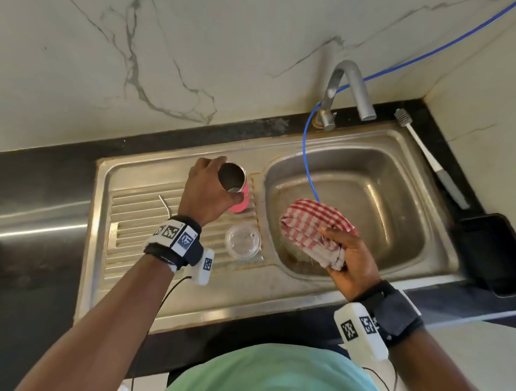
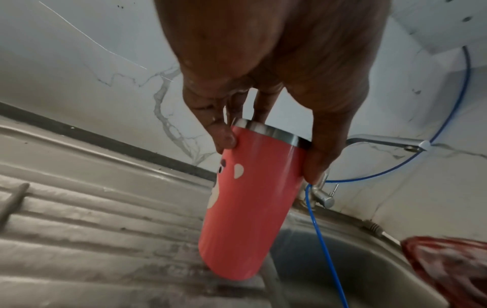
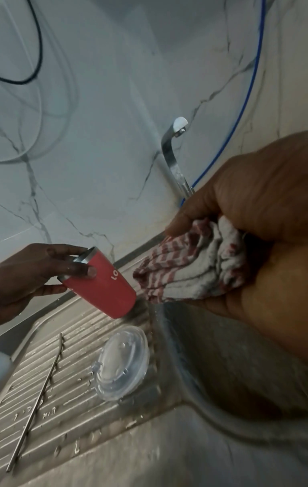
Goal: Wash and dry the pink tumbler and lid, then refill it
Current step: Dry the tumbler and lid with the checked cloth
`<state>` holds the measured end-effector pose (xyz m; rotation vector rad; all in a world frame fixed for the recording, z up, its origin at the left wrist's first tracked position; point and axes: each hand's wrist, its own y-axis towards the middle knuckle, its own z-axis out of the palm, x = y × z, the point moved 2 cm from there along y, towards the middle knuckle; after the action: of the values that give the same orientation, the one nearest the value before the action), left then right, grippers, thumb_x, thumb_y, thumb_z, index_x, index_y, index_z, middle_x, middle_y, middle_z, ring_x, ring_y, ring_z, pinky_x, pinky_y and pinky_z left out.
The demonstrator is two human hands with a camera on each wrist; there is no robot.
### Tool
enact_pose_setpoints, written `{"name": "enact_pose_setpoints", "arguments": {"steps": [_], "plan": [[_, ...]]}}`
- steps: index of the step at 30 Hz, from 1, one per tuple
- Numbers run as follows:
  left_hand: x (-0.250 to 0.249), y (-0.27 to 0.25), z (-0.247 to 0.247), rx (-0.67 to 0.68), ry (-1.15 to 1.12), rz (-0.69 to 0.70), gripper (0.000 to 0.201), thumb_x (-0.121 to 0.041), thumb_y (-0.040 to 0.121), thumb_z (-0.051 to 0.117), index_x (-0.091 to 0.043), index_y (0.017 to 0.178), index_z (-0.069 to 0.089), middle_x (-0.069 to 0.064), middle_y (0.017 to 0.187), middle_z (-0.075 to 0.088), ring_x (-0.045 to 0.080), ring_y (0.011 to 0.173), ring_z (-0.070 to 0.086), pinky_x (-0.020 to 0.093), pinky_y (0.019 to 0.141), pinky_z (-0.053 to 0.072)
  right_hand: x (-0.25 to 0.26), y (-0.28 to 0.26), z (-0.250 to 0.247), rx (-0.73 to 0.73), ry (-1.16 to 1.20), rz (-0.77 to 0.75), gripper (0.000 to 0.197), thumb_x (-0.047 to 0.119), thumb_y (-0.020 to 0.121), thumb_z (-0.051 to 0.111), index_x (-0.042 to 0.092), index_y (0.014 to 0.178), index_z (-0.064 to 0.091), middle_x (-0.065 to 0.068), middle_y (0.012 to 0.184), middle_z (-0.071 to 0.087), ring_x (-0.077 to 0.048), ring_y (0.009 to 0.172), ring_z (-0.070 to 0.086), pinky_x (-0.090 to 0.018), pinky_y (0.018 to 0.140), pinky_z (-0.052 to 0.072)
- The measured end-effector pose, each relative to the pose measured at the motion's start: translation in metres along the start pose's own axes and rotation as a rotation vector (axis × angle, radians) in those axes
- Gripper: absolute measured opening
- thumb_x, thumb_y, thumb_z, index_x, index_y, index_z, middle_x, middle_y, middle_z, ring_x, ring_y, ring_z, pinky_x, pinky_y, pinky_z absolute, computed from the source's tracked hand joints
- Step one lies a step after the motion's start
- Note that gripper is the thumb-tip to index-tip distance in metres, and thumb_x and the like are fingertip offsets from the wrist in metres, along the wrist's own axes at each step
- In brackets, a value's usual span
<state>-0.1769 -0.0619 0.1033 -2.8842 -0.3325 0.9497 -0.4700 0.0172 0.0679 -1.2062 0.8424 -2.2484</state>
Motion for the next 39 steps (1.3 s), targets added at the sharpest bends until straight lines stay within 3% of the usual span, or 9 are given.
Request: {"name": "enact_pose_setpoints", "arguments": {"steps": [6,11,13,17,19,26,33,36,39], "plan": [[0.010,-0.006,0.011,0.027,0.034,0.017,0.098,-0.037,0.075,0.094,-0.019,0.159,0.045,0.010,0.150,0.047,0.031,0.137,0.043,0.038,0.107,0.042,-0.006,0.000,-0.015,-0.018,0.035,0.055,0.054,0.005,0.088,0.064,0.004,0.141,0.056,-0.022,0.133,0.067,-0.040,0.124,0.065,-0.042,0.087,0.062],[0.011,-0.027,0.013,0.025,0.035,0.020,0.134,-0.043,0.071,0.099,-0.020,0.170,0.011,0.014,0.159,0.035,0.035,0.144,0.037,0.050,0.113,0.043,-0.010,0.002,-0.015,-0.051,0.049,0.071,0.057,0.005,0.084,0.068,0.006,0.140,0.057,-0.021,0.131,0.069,-0.037,0.120,0.068,-0.043,0.088,0.061],[0.018,-0.046,0.014,-0.026,-0.011,-0.059,0.135,-0.030,0.072,0.099,-0.015,0.169,0.006,0.016,0.164,0.029,0.037,0.151,0.031,0.051,0.119,0.036,-0.011,0.004,-0.016,-0.050,0.055,0.058,0.059,0.005,0.083,0.070,0.006,0.140,0.057,-0.021,0.131,0.069,-0.037,0.119,0.068,-0.044,0.090,0.058],[0.035,-0.099,0.024,-0.145,-0.042,-0.240,0.075,-0.010,0.085,0.083,-0.002,0.148,0.042,0.014,0.143,0.045,0.036,0.137,0.044,0.041,0.114,0.039,-0.012,0.008,-0.018,-0.055,0.051,0.026,0.057,0.002,0.085,0.070,0.009,0.140,0.058,-0.018,0.130,0.070,-0.035,0.119,0.069,-0.044,0.091,0.056],[0.034,-0.117,0.042,-0.024,0.014,-0.172,0.053,-0.014,0.089,0.079,-0.006,0.135,0.054,0.010,0.135,0.050,0.031,0.130,0.050,0.032,0.104,0.038,-0.013,0.009,-0.018,-0.057,0.043,0.019,0.057,0.001,0.085,0.070,0.009,0.140,0.058,-0.017,0.129,0.071,-0.034,0.119,0.069,-0.043,0.089,0.057],[0.026,-0.110,0.096,0.173,0.241,-0.005,0.096,-0.049,0.081,0.085,-0.017,0.154,0.033,0.010,0.161,0.036,0.035,0.147,0.037,0.055,0.099,0.056,-0.014,0.006,0.002,-0.043,-0.010,-0.051,0.051,-0.007,0.082,0.072,0.002,0.131,0.064,-0.021,0.125,0.072,-0.037,0.116,0.070,-0.042,0.088,0.059],[0.026,-0.095,0.102,0.260,0.268,0.011,0.094,-0.044,0.078,0.083,-0.019,0.155,0.036,0.009,0.142,0.052,0.037,0.130,0.049,0.047,0.106,0.045,-0.001,-0.022,0.003,-0.060,-0.040,-0.160,0.042,-0.003,0.084,0.074,0.000,0.125,0.067,-0.022,0.121,0.073,-0.038,0.114,0.071,-0.047,0.094,0.057],[0.002,-0.095,0.083,0.264,0.054,-0.001,0.080,-0.037,0.079,0.086,-0.018,0.147,0.048,0.007,0.136,0.061,0.033,0.123,0.057,0.043,0.100,0.046,0.010,-0.044,0.002,-0.017,-0.092,-0.214,0.042,0.001,0.086,0.074,-0.001,0.127,0.067,-0.024,0.123,0.072,-0.041,0.118,0.068,-0.052,0.100,0.054],[-0.037,-0.096,0.054,0.318,-0.455,-0.120,0.062,-0.040,0.083,0.085,-0.031,0.138,0.058,0.001,0.137,0.064,0.025,0.119,0.064,0.041,0.095,0.051,0.032,-0.066,0.009,0.040,-0.165,-0.339,0.038,-0.002,0.087,0.073,-0.004,0.124,0.067,-0.030,0.121,0.070,-0.047,0.115,0.068,-0.066,0.104,0.050]]}}
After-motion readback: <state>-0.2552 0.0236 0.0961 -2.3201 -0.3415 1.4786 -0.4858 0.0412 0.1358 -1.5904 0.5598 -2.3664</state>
